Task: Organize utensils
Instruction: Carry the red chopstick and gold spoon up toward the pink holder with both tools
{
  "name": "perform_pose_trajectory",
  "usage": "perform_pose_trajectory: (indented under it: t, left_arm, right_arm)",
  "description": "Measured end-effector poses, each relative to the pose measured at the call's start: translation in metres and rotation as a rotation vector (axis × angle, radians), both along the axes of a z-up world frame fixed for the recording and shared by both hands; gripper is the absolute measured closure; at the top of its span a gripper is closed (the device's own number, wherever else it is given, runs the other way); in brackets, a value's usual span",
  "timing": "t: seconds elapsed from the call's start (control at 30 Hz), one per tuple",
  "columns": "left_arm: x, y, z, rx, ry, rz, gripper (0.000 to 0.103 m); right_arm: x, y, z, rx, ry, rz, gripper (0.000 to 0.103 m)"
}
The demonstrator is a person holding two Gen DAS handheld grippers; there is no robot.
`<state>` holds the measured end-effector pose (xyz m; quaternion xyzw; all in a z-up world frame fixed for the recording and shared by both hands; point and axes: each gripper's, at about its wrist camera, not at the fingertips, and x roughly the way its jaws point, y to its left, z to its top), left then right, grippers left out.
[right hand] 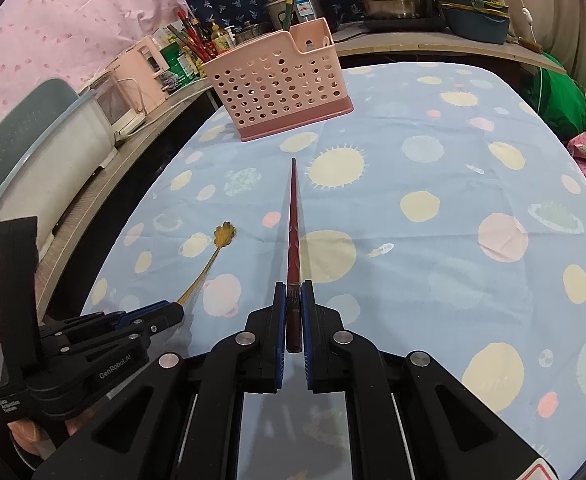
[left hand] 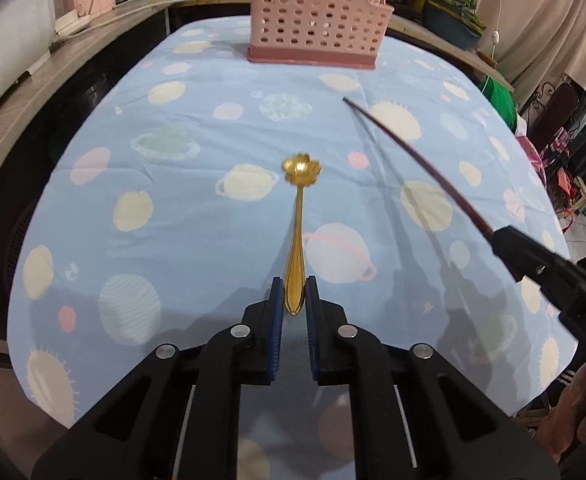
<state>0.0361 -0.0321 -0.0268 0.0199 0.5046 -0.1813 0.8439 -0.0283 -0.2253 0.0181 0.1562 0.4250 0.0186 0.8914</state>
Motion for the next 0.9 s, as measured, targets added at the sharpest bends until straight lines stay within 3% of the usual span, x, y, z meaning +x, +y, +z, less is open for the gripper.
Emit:
perform_pose_trajectory:
  t: [0.3,0.9]
  left_arm:
    - [0.012,0.007,0.051,-0.057,-0.097,0.034,0.093]
    - [0.041,0.009,0.085,-0.074,-0.174,0.057,0.093]
  right_arm:
    - [0.0,-0.005,0.024,0.022,-0.06,-0.013,0.096]
    - [0.012,-0.022,0.067,0.069,-0.172,-0.035,0.096]
